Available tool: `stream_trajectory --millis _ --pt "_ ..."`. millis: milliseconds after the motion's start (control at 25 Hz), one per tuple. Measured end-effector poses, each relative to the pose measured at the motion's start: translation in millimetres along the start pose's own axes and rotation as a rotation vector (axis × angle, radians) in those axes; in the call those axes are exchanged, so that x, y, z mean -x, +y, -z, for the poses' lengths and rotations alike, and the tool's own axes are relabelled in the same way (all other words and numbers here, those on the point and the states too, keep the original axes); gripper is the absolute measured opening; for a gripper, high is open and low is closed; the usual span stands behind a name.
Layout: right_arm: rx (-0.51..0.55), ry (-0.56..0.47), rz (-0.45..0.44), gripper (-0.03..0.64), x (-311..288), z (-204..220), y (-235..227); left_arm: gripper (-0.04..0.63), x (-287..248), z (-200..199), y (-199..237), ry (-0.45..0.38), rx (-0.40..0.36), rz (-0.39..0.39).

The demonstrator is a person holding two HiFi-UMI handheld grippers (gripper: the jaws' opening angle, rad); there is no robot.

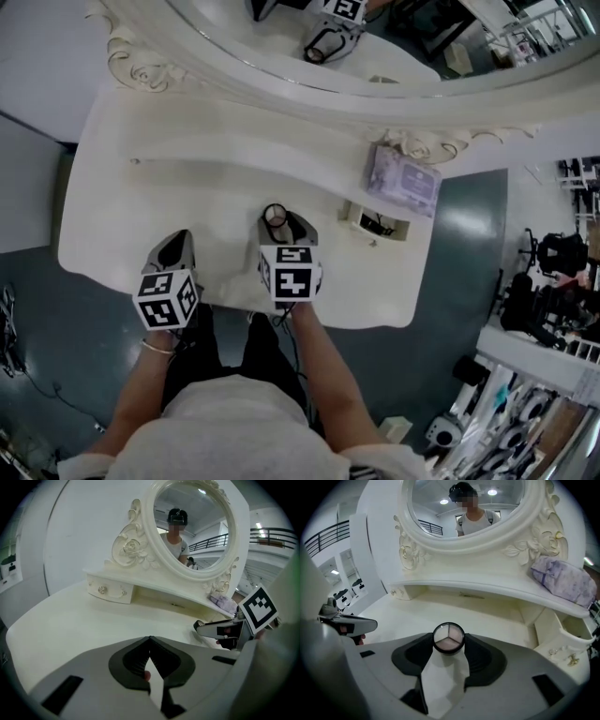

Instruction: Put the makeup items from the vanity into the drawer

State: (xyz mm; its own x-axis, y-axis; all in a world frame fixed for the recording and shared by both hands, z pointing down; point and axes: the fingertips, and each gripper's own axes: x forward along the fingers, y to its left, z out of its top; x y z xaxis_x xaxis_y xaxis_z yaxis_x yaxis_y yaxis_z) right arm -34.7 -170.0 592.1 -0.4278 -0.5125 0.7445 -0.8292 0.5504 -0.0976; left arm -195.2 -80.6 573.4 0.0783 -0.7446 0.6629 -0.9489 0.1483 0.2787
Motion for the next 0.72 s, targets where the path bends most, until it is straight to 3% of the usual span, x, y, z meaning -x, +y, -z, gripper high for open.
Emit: stream_trajectory --millis 720 --pt "-0.197 -0.106 0.157 0.216 108.7 30.5 -65.3 0.003 21.1 -1.6 -112.3 -0.012 -0.178 0.194"
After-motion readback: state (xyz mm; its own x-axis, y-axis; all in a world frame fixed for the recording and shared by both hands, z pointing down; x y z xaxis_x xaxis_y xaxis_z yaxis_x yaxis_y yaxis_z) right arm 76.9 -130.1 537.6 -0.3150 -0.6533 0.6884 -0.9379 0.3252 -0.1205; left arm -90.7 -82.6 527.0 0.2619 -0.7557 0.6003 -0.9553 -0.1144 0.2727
